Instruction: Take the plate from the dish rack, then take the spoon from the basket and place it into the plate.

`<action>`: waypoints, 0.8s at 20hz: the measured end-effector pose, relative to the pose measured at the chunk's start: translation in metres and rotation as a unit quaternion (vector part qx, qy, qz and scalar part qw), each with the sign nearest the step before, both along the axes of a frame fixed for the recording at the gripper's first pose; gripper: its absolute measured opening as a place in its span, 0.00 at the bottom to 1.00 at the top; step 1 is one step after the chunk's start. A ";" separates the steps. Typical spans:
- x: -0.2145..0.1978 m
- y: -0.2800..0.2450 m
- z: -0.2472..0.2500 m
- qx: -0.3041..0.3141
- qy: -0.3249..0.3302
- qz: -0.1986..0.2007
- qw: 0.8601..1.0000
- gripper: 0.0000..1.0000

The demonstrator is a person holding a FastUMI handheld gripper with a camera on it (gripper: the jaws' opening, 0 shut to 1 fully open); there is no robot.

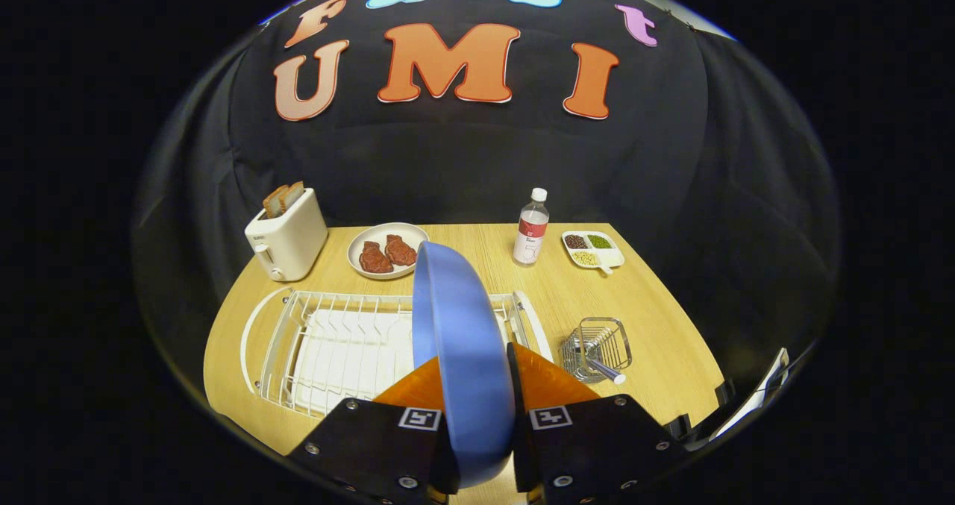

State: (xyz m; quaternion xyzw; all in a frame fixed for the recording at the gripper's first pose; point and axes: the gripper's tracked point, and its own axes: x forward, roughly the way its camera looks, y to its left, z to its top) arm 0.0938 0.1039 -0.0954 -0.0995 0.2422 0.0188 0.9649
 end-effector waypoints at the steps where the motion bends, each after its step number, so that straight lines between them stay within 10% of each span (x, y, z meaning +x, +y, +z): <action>1: -0.007 -0.004 0.002 0.002 -0.003 0.002 1.000 0.28; 16: -0.107 -0.063 -0.031 0.136 0.033 -0.029 0.990 0.29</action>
